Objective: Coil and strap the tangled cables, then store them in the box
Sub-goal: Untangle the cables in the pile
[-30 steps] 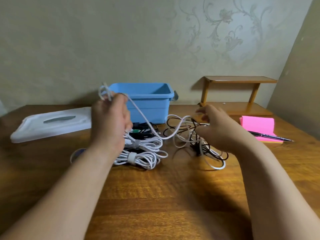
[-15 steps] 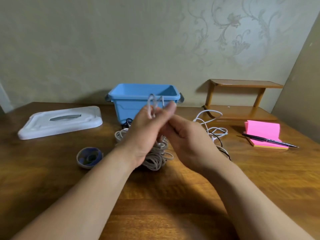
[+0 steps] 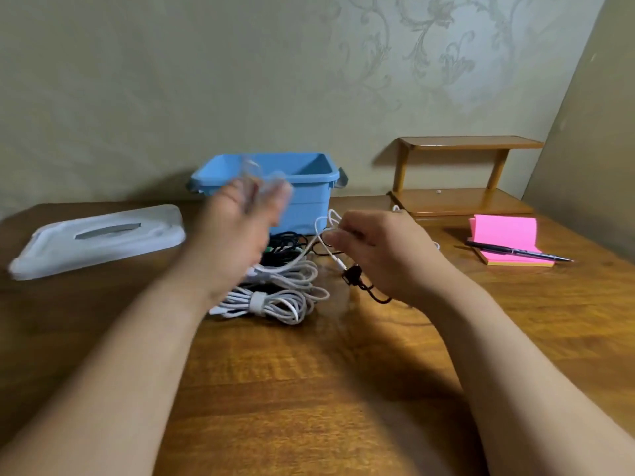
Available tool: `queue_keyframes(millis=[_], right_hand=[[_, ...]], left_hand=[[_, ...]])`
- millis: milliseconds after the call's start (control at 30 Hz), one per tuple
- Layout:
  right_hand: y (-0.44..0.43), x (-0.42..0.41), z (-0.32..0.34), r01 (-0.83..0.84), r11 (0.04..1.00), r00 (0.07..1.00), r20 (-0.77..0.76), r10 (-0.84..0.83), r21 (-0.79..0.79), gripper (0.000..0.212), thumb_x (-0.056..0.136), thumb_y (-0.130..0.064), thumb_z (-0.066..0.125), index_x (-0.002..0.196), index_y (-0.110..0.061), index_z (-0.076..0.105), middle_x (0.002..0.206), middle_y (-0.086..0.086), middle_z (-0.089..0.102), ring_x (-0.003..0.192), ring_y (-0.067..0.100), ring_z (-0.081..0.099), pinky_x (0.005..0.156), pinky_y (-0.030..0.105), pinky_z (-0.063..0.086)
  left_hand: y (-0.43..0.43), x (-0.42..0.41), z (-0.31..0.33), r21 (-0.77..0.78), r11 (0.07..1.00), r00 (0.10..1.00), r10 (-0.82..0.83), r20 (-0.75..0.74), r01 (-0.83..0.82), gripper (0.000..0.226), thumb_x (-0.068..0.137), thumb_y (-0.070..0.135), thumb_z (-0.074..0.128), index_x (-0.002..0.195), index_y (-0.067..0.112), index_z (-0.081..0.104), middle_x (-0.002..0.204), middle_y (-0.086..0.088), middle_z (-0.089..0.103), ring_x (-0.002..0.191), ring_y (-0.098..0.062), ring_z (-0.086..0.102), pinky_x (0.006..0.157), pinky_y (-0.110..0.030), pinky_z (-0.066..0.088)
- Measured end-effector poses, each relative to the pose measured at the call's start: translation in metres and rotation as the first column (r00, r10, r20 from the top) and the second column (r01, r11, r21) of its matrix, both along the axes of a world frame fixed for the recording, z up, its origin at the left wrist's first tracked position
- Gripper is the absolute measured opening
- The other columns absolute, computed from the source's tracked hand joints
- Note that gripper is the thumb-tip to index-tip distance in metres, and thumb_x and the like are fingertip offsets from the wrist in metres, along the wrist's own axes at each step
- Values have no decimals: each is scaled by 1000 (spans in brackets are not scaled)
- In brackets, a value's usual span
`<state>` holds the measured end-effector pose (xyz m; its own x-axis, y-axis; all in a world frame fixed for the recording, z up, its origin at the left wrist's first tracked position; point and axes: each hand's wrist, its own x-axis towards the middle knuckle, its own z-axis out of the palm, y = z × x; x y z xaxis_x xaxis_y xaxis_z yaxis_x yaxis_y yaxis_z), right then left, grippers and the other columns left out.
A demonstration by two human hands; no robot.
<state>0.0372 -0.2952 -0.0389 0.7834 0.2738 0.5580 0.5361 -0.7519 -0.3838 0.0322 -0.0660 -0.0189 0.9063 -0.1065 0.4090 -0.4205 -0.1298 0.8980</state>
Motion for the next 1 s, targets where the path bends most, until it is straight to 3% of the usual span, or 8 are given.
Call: queue_keyframes(millis=[133, 267, 467, 600, 667, 767, 867, 1000], right_hand=[[4, -12, 11, -104, 989, 994, 47, 99, 110, 8, 102, -20, 61, 103, -24, 68, 91, -13, 65, 85, 11, 59, 74, 38, 46], [0, -13, 11, -128, 975, 991, -10, 132, 181, 6, 103, -23, 64, 108, -24, 60, 91, -9, 68, 84, 13, 64, 72, 40, 53], [3, -11, 9, -105, 970, 989, -83, 126, 220, 28, 110, -39, 55, 87, -23, 51, 66, -14, 50, 59, 6, 39, 53, 25, 32], [30, -28, 11, -144, 983, 988, -44, 150, 117, 22, 106, -39, 35, 104, -22, 50, 81, -6, 63, 75, 23, 59, 70, 48, 45], [39, -33, 8, -129, 992, 990, -56, 128, 1, 17, 106, -37, 33, 111, -27, 46, 84, -6, 65, 76, 27, 61, 71, 49, 50], [46, -33, 3, -95, 995, 995, -28, 95, -6, 20, 110, -42, 40, 116, -25, 48, 89, -5, 68, 79, 25, 63, 69, 48, 49], [45, -30, 3, -61, 960, 998, 43, 51, 275, 35, 104, -57, 48, 117, -25, 55, 100, -8, 69, 91, 16, 65, 79, 47, 53], [51, -31, 22, -148, 912, 988, 6, 157, 382, 65, 94, -63, 69, 146, -29, 50, 132, -8, 64, 120, 3, 62, 101, 34, 54]], left_hand=[[-23, -5, -14, 462, 885, 996, -85, 32, 60, 33, 99, 61, 63, 114, 32, 71, 99, 12, 76, 96, -4, 72, 94, -39, 57], [-19, -10, -8, 422, 902, 993, -117, 36, 90, 23, 105, 42, 64, 85, 33, 69, 79, 10, 69, 79, -12, 65, 82, -41, 50], [-23, -6, -7, -147, 986, 996, -78, -32, 73, 38, 110, 38, 54, 78, 18, 50, 64, -9, 44, 56, -21, 51, 62, -36, 46], [-42, -14, -10, -226, 962, 983, -173, -62, 155, 32, 97, 53, 69, 77, 27, 66, 68, -7, 48, 59, -14, 49, 56, -31, 34], [-43, -12, -12, -278, 946, 977, -198, -79, 169, 24, 101, 42, 67, 91, 23, 76, 84, -12, 73, 80, -21, 72, 74, -36, 59], [-37, -5, -18, -280, 959, 997, 10, -81, -32, 22, 108, 29, 60, 98, 19, 77, 101, -9, 80, 101, -23, 76, 98, -47, 60], [-29, -3, -16, -177, 966, 982, 180, -59, -188, 26, 111, 33, 54, 95, 23, 71, 85, 3, 75, 85, -17, 73, 83, -40, 61], [-25, -30, 7, -31, 997, 997, -70, -14, 70, 27, 114, 17, 45, 94, 20, 63, 59, 14, 60, 50, -3, 56, 49, -18, 46]])
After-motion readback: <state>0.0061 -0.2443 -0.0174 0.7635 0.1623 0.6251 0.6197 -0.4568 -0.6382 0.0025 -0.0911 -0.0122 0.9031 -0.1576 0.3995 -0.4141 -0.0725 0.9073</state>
